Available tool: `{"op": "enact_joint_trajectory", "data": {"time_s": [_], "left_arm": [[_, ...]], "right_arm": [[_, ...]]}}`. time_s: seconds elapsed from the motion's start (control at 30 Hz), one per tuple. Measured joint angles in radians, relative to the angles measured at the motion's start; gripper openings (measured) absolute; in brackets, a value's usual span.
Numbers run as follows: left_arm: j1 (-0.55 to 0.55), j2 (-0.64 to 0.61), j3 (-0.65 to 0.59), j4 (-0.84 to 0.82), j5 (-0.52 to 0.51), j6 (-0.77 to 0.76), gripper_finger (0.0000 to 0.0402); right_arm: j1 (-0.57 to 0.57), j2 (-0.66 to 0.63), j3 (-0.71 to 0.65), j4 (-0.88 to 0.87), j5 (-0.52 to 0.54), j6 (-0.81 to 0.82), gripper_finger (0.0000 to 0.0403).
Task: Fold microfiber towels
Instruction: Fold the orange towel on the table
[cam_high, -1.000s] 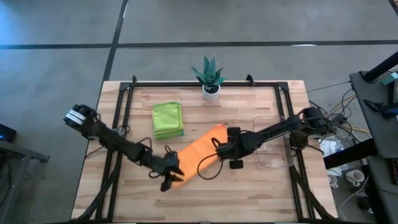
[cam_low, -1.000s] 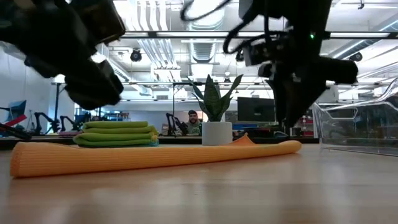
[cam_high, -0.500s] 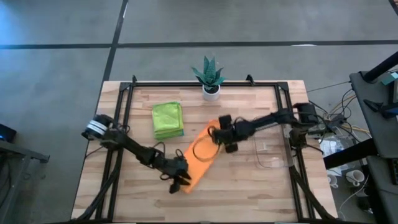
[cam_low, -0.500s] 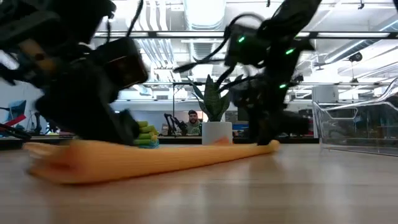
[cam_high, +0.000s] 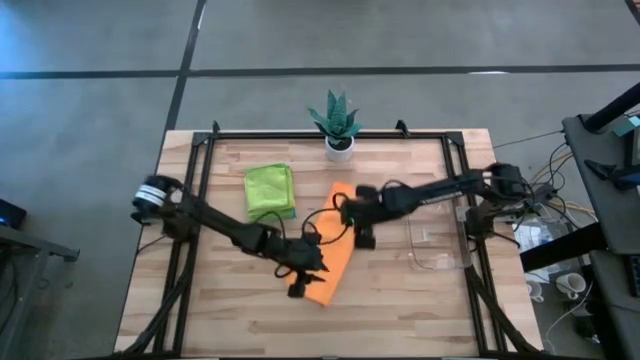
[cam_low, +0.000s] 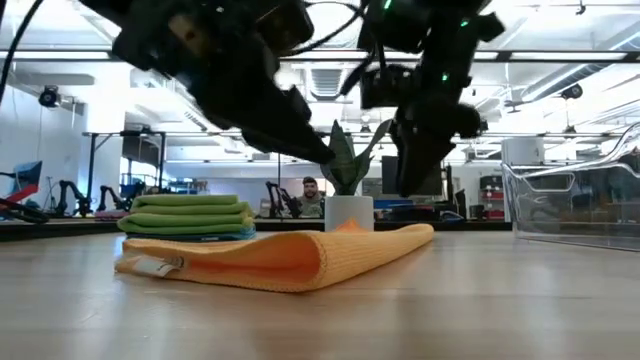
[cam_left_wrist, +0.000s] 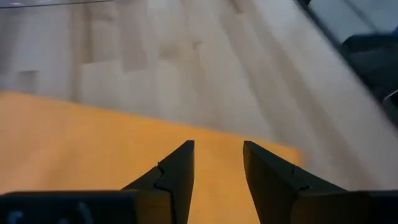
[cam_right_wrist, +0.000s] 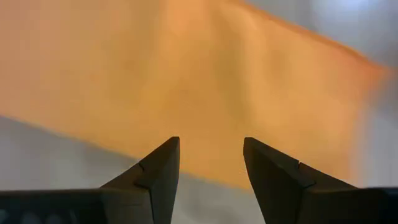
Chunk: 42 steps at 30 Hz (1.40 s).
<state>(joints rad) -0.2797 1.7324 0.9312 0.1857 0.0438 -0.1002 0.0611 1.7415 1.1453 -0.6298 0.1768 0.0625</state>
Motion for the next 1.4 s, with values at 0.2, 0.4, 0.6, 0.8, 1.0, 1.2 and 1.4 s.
{"op": "enact_joint_trajectory", "data": {"time_s": [0.2,0.4,0.6,0.8,1.0,1.2,1.4], "left_arm": [[0.107,0.022,-0.023,-0.073,-0.048,0.155,0.0123],[0.141,0.111,-0.038,-0.098,-0.045,0.146,0.0123],[0.046,0.072,-0.053,-0.219,-0.051,-0.047,0.0123],[-0.104,0.032,-0.038,-0.098,-0.073,-0.14,0.0123],[-0.232,0.02,-0.019,-0.046,-0.221,-0.036,0.0123],[-0.303,0.052,0.005,0.021,-0.379,-0.15,0.0123],[-0.271,0.074,-0.001,0.006,-0.488,-0.181,0.0123]], "right_arm": [[0.206,0.039,-0.113,0.46,-0.056,0.226,0.0174],[0.31,0.194,-0.084,0.697,-0.034,0.262,0.0158],[0.376,0.263,0.007,0.371,-0.046,0.28,0.0144],[0.409,0.168,-0.005,0.175,-0.068,0.278,0.0141],[0.528,0.056,-0.003,0.224,-0.004,0.247,0.0145],[0.661,0.102,0.013,0.374,0.063,0.238,0.0179],[0.69,0.265,0.189,0.268,0.187,0.262,0.0206]]}}
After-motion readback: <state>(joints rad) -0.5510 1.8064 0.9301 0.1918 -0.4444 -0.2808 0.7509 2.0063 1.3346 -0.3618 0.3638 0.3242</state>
